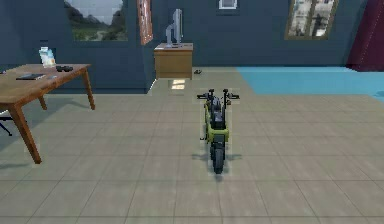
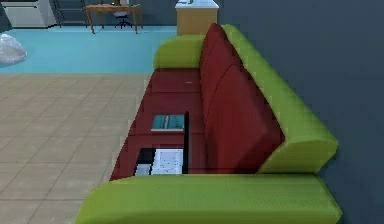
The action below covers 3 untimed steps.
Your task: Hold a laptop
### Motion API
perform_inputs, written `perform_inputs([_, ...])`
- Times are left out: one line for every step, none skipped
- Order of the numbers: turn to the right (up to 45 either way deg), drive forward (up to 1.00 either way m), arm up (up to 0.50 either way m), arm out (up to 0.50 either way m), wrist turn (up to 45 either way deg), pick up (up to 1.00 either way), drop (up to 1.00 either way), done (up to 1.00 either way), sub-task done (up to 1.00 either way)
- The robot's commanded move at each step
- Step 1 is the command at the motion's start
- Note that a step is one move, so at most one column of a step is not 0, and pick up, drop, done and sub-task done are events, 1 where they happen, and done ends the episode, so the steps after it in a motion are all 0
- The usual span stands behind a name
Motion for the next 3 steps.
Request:
perform_inputs([0.0,0.0,0.5,0.0,0.0,0.0,0.0,0.0,0.0])
perform_inputs([0.0,0.0,0.0,0.32,0.0,0.0,0.0,0.0,0.0])
perform_inputs([0.0,0.0,0.0,0.0,45.0,0.0,0.0,0.0,0.0])
